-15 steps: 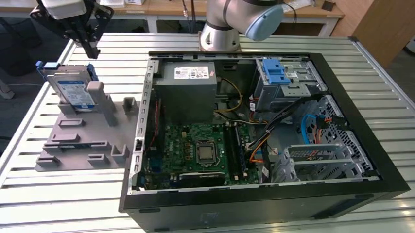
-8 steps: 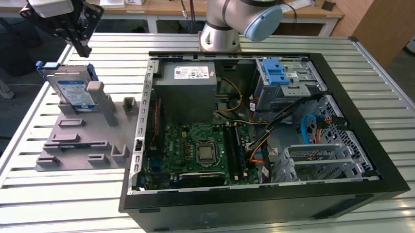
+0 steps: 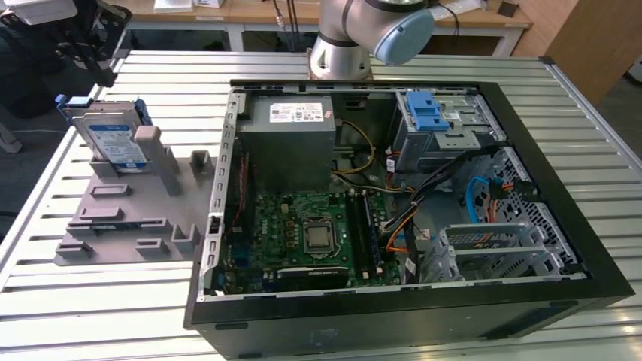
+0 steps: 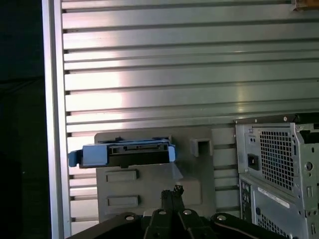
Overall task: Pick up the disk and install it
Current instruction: 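Reach for the disk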
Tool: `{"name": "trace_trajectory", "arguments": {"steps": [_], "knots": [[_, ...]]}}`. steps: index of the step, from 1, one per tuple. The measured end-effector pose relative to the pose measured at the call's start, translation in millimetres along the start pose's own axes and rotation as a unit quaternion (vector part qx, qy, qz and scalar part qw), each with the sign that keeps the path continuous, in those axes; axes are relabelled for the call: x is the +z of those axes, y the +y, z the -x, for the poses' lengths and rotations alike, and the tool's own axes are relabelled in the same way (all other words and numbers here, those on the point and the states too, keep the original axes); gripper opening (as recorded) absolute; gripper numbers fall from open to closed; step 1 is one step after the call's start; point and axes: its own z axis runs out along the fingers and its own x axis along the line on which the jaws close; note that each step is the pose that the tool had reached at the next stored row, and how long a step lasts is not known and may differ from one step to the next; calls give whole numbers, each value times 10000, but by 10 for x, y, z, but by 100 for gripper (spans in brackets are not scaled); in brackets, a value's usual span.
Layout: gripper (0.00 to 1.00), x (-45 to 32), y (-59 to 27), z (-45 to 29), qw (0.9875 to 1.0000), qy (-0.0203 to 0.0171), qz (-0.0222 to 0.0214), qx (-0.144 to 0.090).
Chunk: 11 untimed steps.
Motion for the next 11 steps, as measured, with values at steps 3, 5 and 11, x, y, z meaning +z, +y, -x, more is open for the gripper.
{"name": "trace_trajectory", "arguments": {"steps": [3, 5, 11], "knots": [[11, 3, 10, -100, 10000, 0, 0, 1], [11, 6, 13, -178, 10000, 1, 0, 1], [11, 12, 16, -286, 10000, 2, 0, 0]]}}
